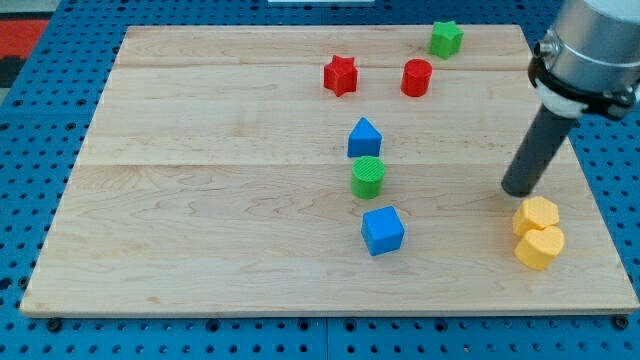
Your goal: Slide the red circle to the red star
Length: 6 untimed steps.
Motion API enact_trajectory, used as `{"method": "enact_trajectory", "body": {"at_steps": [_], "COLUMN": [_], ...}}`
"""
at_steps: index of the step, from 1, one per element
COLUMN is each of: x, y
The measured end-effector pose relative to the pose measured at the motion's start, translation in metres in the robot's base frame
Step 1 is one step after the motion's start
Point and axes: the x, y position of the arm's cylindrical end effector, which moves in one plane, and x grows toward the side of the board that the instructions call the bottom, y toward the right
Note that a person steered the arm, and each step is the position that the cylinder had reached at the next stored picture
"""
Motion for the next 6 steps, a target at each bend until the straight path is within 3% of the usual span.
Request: {"method": "enact_trajectory", "body": {"at_steps": [3, 5, 6], "x": [-0.152, -0.174, -0.152], "y": [0.039, -0.040, -0.050]}}
